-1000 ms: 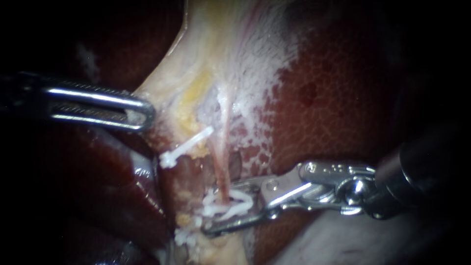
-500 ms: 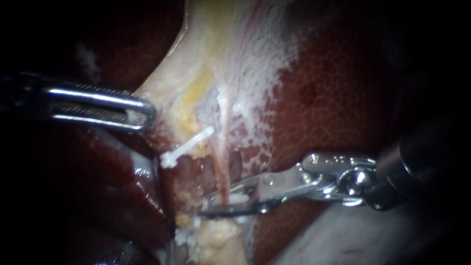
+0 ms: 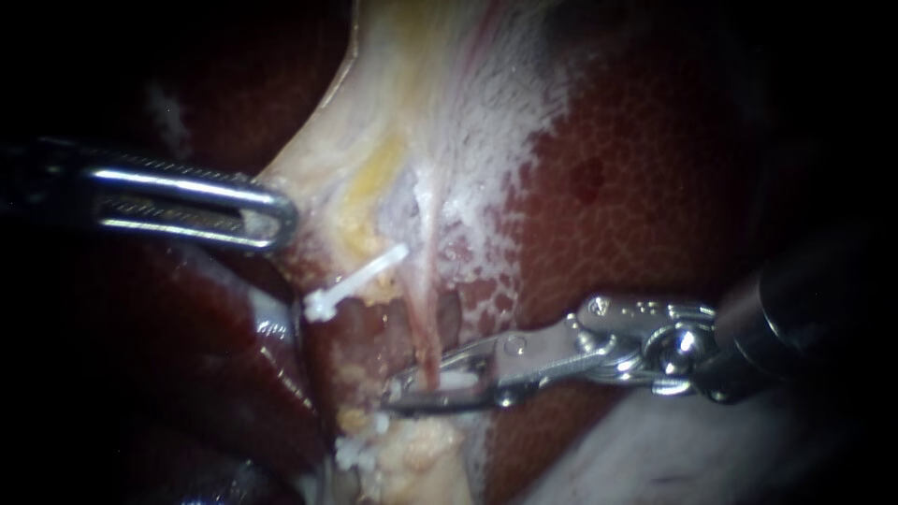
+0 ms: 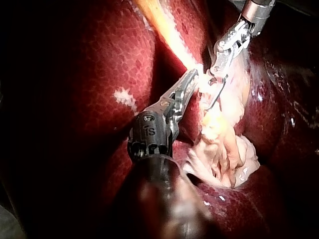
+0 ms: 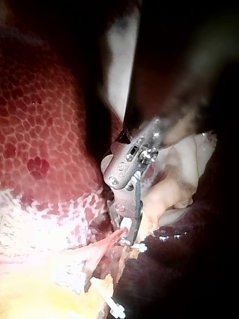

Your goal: Clipping second clip right tube

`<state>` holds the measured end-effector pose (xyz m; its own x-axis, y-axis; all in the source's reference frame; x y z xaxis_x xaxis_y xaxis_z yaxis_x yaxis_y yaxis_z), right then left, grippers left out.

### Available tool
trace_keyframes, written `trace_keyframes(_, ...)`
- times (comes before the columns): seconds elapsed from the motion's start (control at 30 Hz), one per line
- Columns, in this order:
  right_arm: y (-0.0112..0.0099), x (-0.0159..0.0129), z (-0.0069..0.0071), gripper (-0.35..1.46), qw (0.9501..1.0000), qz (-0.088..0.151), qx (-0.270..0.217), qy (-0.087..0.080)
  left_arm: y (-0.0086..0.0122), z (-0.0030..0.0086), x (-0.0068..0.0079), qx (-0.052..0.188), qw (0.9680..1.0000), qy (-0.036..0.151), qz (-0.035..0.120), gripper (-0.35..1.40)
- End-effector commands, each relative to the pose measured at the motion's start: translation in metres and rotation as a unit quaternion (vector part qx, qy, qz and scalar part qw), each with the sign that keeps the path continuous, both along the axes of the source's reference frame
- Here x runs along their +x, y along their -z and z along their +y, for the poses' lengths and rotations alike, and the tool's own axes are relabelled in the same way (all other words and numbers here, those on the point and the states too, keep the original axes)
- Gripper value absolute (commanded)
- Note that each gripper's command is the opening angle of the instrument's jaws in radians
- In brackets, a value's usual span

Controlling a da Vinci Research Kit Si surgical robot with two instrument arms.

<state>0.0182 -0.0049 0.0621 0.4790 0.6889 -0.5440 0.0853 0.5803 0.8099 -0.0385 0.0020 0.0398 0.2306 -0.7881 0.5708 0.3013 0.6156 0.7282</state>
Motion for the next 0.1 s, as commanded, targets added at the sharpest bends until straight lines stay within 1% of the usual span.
trace_keyframes(0.03, 0.0, 0.0, 0.0, -0.35, 1.0, 0.0, 0.0, 0.0, 0.0, 0.0, 0.0, 0.0, 1.0, 0.0, 0.0, -0.35)
trace_keyframes(0.1, 0.0, 0.0, 0.0, -0.35, 1.0, 0.0, 0.0, 0.0, 0.0, 0.0, 0.0, 0.0, 1.0, 0.0, 0.0, -0.35)
